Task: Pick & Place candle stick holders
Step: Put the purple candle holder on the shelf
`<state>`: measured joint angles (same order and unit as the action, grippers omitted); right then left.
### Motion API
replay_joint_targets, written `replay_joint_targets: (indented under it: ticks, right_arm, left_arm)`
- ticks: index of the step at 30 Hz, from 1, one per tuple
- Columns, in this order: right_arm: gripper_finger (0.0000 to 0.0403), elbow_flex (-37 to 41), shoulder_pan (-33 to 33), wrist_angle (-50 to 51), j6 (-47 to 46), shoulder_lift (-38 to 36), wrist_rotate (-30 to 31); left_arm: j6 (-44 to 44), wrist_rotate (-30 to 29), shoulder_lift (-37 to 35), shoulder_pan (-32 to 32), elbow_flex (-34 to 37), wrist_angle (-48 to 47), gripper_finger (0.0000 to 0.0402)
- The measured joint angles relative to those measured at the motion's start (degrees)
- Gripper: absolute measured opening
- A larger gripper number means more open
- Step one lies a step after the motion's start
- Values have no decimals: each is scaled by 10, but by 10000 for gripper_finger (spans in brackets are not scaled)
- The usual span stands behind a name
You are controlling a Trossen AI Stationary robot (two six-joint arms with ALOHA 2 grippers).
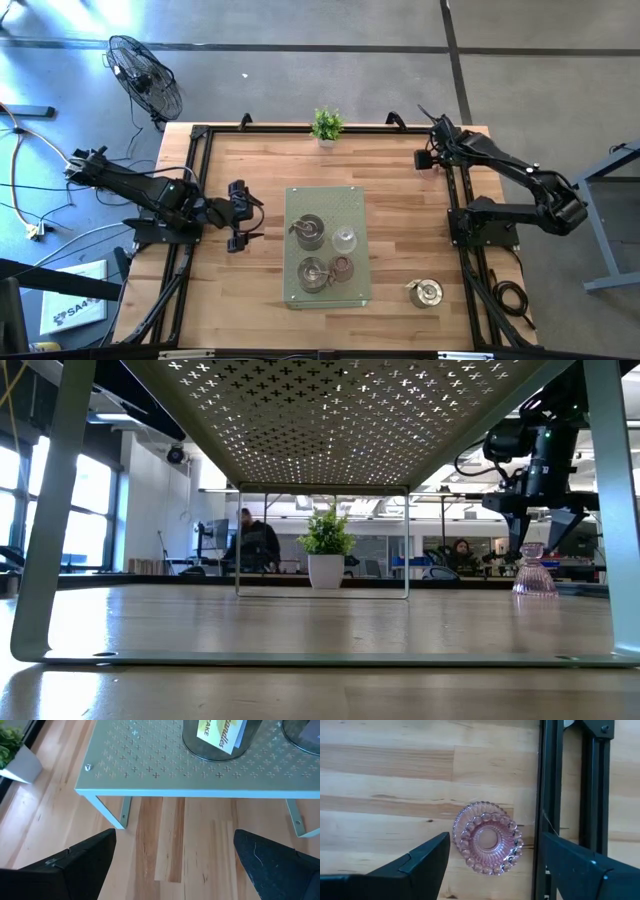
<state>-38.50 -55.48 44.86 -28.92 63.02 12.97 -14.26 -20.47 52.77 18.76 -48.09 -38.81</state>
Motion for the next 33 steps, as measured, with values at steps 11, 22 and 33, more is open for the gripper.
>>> replay_joint_targets:
  ticks: [11,22,33]
  right_arm:
    - [304,0,0,-6,-7,59,-9]
    - [304,0,0,-56,-2,97,-14]
    - [304,0,0,-36,-11,97,-20]
  left_arm:
    - [5,-1,0,0,0,3,396]
    - [5,-2,0,0,0,2,396]
    - [5,-1,0,0,0,2,396]
